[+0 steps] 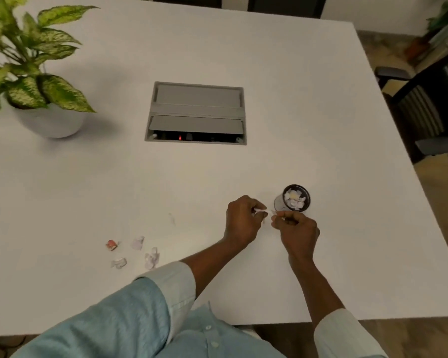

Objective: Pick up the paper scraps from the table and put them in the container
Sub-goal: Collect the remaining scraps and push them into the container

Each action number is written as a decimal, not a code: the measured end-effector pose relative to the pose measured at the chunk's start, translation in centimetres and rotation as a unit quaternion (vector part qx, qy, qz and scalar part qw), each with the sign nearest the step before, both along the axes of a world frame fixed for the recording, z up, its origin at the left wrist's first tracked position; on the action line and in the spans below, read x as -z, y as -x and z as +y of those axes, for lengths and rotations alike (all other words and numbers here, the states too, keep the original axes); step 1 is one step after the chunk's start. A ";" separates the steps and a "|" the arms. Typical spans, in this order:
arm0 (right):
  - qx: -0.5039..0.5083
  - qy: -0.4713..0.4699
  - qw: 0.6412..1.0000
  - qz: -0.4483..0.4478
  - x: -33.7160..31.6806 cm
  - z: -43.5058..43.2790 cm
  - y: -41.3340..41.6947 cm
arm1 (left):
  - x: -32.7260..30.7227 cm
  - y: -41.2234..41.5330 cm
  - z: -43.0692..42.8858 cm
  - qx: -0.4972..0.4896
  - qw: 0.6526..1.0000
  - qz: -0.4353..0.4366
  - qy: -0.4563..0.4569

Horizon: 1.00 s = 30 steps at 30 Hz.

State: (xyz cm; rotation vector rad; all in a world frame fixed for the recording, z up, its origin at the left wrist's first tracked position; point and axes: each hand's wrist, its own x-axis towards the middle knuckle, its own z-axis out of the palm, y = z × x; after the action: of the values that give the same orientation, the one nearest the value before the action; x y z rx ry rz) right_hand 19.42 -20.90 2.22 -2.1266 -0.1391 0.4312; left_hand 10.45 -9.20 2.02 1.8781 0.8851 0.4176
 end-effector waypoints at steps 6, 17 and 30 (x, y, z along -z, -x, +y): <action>0.014 0.074 0.995 -0.060 -0.2 -1.3 -6.3 | 0.1 -8.1 -0.6 0.065 0.996 0.060 -0.034; -0.100 0.125 0.982 -0.104 0.9 -0.8 -11.3 | 0.6 -13.3 -1.2 0.198 0.973 0.093 -0.074; -0.330 0.235 0.879 -0.254 3.3 -2.1 -9.0 | 7.9 0.1 1.0 0.344 0.828 0.384 -0.223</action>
State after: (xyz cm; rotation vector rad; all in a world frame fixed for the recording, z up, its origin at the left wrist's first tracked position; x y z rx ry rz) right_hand 28.41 -23.05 -1.12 -2.5981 -1.1947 0.2935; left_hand 10.35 -8.16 -5.83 2.6982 0.5313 -0.6929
